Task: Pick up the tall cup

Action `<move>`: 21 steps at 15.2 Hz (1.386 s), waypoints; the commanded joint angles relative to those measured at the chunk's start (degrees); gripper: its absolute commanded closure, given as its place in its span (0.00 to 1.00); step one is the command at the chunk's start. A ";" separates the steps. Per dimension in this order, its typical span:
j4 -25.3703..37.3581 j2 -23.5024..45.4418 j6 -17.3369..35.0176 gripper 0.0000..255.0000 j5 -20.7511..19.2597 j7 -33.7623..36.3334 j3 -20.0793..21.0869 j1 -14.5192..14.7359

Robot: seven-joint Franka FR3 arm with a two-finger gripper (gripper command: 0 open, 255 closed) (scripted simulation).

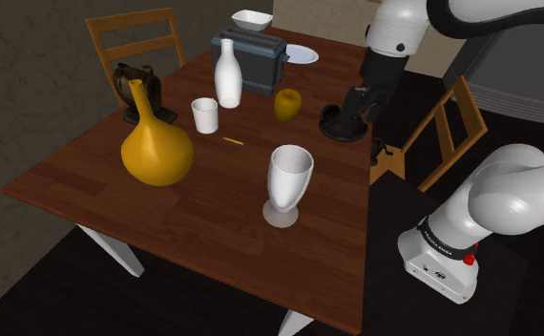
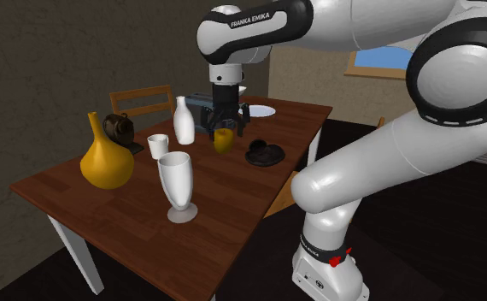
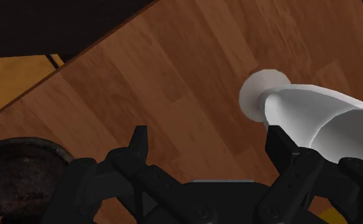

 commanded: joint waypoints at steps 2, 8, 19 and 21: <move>0.17 2.24 4.95 0.00 1.44 5.29 5.03 0.51; 3.59 10.41 14.75 0.00 0.98 16.46 15.79 -0.65; -0.29 13.25 21.95 1.00 1.15 18.03 18.66 -0.95; -0.23 13.27 21.91 1.00 1.14 18.07 18.69 -0.94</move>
